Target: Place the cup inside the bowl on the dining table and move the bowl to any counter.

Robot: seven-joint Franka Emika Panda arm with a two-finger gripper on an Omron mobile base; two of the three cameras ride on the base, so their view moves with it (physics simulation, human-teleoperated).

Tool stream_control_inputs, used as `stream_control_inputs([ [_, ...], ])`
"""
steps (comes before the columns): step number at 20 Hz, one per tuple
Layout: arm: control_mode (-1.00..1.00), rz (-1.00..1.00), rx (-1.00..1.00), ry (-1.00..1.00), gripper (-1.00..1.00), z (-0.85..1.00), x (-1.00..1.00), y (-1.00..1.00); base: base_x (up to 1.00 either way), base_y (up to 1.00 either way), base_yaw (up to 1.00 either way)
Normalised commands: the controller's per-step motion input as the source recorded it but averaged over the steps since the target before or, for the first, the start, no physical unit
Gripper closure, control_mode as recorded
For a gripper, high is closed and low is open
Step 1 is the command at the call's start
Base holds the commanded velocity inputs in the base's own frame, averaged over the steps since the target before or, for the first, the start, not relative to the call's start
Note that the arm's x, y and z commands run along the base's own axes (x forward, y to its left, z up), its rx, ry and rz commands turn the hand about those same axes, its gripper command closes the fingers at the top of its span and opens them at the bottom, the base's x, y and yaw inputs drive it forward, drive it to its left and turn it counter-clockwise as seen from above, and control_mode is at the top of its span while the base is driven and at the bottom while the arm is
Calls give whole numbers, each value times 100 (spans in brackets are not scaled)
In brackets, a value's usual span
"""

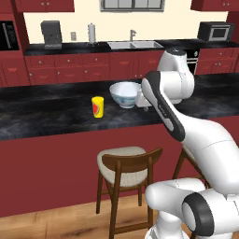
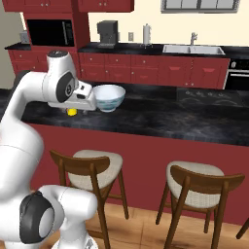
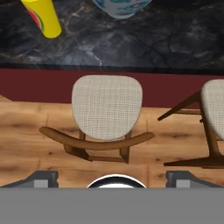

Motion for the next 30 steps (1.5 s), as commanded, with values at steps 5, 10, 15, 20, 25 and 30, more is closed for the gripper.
stream_control_inputs([
  [5,-100,0,-1,0,-100,0,10,40,0,0,0],
  [10,-100,-1,0,0,-100,0,21,23,0,0,0],
  [15,-100,0,0,0,-100,0,15,34,0,0,0],
  [20,-100,0,0,0,-100,0,11,35,0,0,0],
  [25,-100,0,0,0,-100,5,11,22,0,0,0],
  [30,-100,0,0,0,-100,5,14,22,0,0,0],
])
